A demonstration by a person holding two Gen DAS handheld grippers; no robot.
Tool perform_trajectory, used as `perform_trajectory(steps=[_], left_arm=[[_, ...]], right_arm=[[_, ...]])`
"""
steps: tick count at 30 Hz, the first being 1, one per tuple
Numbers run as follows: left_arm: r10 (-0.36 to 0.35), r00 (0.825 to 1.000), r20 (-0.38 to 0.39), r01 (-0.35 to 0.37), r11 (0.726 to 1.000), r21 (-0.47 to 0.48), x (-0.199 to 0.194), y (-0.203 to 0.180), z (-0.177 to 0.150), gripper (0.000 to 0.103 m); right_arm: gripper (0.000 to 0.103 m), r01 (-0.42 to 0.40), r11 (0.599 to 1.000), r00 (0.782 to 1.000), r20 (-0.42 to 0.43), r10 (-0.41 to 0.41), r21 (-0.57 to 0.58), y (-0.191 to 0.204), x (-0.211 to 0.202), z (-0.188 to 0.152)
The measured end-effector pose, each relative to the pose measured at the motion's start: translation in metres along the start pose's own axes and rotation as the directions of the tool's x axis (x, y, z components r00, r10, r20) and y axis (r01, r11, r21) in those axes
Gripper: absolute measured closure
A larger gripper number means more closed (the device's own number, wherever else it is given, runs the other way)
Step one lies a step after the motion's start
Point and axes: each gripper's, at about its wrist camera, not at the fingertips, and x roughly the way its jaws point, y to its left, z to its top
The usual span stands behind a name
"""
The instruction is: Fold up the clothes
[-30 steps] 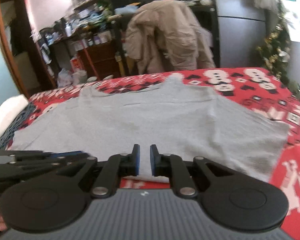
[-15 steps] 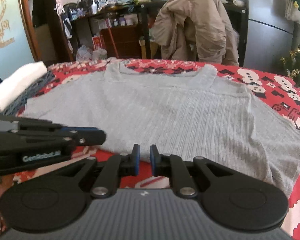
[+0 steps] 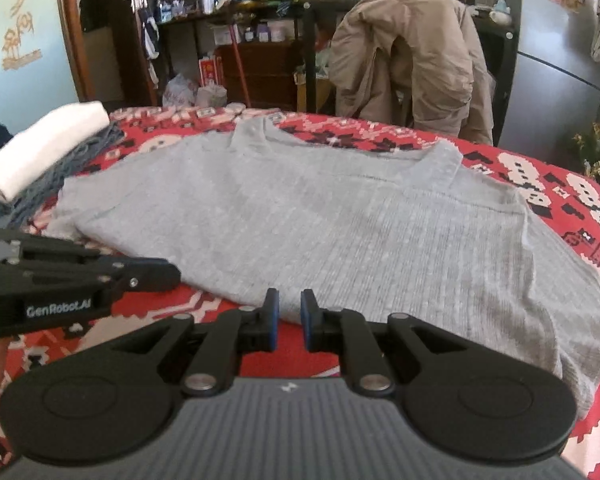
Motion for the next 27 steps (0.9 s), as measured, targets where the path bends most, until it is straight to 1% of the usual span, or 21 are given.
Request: perform_trajectory(steps=[4,7,13,17,20,24,25,27], left_arm=[[0.027,0.999,0.023,-0.027,1.0,0.007,-0.005,0.007,0.0,0.099],[0.031,0.999,0.033,-0.032,0.999,0.012,-0.01,0.011,-0.002,0.099],[0.031,0.998,0.052,-0.032,0.999,0.023,-0.022,0.019,-0.007,0.098],[0.03,0.998,0.064,-0.032,0.999,0.03,-0.03,0.025,-0.011,0.098],[0.072,0.993,0.09,-0.074,0.997,0.016,-0.026,0.029,-0.004,0.097],[0.134,0.99,0.041,-0.132,0.989,-0.06,-0.018,0.047,-0.002,0.098],[0.146,0.989,0.026,-0.145,0.988,-0.057,-0.018,0.049,-0.003,0.097],[0.147,0.989,0.024,-0.146,0.988,-0.046,-0.022,0.051,-0.006,0.097]], right_arm=[[0.091,-0.022,0.999,0.999,0.047,0.021,0.033,0.0,-0.003,0.007],[0.091,-0.029,0.999,0.999,0.037,0.028,0.042,0.003,0.003,0.008],[0.091,-0.017,1.0,1.0,0.009,0.017,0.015,0.004,0.009,0.002],[0.09,-0.002,0.999,1.0,0.014,0.001,0.034,-0.001,0.008,0.002],[0.09,0.005,0.999,1.0,0.019,-0.006,0.048,-0.004,0.008,0.004],[0.09,0.006,0.999,1.0,0.005,-0.006,0.039,-0.002,0.012,0.002],[0.09,0.006,0.999,1.0,0.001,-0.006,0.036,-0.002,0.013,0.001],[0.09,0.005,0.999,1.0,-0.005,-0.005,0.032,-0.001,0.015,0.0]])
